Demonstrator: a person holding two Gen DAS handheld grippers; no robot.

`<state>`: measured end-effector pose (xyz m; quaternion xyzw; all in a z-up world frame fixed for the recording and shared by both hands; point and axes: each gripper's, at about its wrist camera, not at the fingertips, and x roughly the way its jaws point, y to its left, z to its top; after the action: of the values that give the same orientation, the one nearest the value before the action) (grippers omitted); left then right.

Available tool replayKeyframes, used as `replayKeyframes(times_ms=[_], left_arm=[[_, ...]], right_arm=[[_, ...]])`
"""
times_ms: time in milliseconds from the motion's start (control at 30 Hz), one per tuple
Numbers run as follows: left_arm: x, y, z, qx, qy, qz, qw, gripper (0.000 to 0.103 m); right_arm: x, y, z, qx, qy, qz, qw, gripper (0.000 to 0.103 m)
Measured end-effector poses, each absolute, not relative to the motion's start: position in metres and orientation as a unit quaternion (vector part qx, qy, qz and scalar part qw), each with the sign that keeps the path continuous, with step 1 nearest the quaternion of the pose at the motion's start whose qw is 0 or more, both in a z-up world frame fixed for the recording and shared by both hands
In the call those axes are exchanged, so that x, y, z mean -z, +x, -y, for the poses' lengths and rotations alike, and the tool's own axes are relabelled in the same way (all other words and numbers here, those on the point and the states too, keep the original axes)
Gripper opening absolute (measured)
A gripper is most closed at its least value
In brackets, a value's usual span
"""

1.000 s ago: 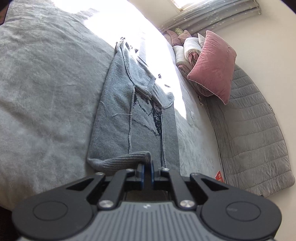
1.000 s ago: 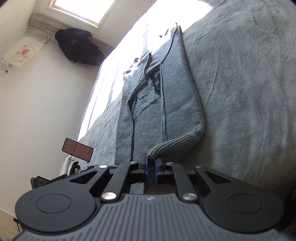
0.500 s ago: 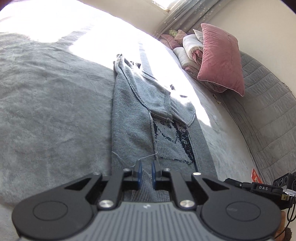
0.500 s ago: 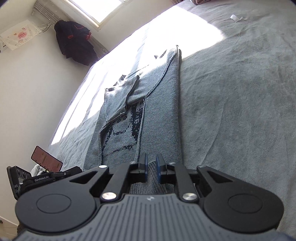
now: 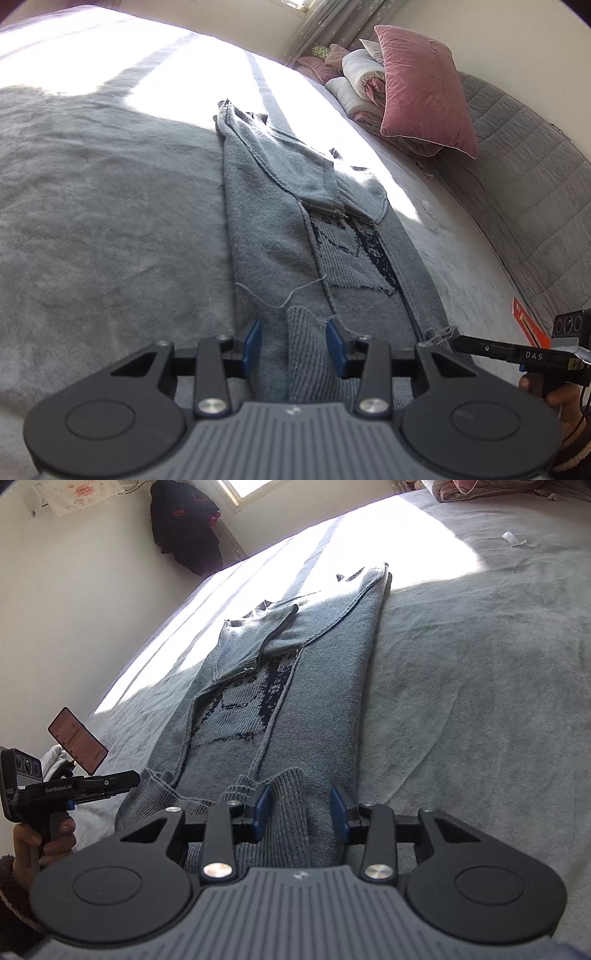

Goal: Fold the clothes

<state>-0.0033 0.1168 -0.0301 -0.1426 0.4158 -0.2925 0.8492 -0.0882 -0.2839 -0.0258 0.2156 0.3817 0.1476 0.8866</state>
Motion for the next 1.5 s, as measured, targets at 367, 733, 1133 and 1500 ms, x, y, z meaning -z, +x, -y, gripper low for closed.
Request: replayKeyframes(times_ms=[367, 733, 1133, 1500], left_arm=[[0.033, -0.010, -0.104, 0.316, -0.116, -0.421, 0.842, 0.010], [0.004, 0.024, -0.107, 0.353, -0.219, -0.406, 0.814, 0.008], [0.006, 0.089, -0.102, 0.357, -0.281, -0.371, 0.810, 0.008], [0.043, 0.139, -0.098, 0.286, -0.301, -0.381, 0.826, 0.008]], right_arm=[[0.031, -0.093, 0.270, -0.167, 0.180, -0.366, 0.898, 0.014], [0.000, -0.073, 0.285, -0.154, 0.242, -0.349, 0.892, 0.011], [-0.019, -0.011, 0.312, -0.150, 0.283, -0.297, 0.900, 0.011], [0.020, 0.039, 0.326, -0.122, 0.330, -0.297, 0.887, 0.011]])
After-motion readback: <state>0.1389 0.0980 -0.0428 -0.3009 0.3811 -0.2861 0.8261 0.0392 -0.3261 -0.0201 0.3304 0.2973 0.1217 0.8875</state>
